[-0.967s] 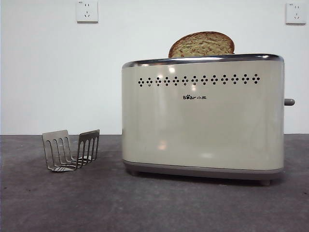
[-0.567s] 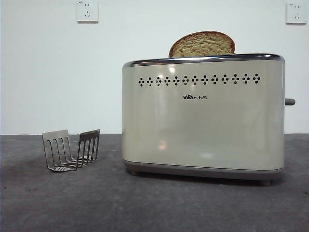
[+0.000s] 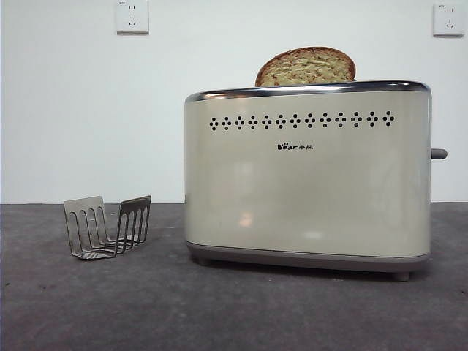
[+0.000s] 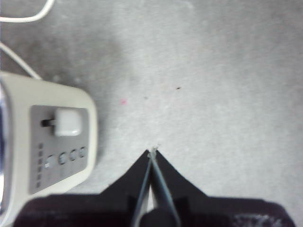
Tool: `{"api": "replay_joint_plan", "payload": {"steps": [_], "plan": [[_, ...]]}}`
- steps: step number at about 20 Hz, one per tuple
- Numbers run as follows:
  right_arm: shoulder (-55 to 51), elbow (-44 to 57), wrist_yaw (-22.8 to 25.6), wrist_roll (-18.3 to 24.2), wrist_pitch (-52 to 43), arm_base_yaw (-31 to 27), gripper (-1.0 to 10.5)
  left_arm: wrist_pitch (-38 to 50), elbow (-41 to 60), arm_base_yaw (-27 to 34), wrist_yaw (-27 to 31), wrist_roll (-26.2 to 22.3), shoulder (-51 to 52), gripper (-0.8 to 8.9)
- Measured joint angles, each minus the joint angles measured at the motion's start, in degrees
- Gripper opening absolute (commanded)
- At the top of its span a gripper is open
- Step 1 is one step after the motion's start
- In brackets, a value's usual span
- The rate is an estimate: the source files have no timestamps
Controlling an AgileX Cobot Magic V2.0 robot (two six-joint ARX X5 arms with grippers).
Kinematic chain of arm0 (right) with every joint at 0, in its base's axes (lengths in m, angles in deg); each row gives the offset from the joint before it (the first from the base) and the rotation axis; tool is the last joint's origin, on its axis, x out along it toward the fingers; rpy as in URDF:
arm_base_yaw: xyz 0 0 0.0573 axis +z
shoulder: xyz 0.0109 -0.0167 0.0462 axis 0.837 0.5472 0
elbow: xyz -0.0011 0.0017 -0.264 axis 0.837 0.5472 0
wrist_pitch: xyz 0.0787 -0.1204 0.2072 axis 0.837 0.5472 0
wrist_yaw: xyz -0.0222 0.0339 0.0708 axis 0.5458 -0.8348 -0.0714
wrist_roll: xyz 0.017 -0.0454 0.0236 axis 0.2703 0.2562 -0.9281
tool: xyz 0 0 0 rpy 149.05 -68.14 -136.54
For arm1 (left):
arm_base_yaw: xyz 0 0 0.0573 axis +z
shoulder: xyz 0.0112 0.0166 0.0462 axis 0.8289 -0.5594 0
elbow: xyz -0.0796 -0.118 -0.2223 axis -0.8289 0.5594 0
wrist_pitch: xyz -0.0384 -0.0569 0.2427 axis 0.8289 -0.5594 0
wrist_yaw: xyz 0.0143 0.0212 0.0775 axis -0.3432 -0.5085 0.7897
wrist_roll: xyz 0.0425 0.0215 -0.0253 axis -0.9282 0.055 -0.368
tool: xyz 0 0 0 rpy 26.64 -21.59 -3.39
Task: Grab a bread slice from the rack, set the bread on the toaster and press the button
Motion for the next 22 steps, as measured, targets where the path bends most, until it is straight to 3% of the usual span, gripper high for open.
{"api": "replay_joint_plan", "payload": {"steps": [7, 22], "plan": [[0.07, 0.0, 1.16, 0.02, -4.2, 0.0, 0.0, -4.96, 1.9, 0.66, 1.38, 3.26, 5.05, -0.03], [0.07, 0.0, 1.16, 0.0, -22.8, 0.0, 0.0, -5.46, 1.9, 1.25, 2.73, 3.69, 4.57, -0.03]]}}
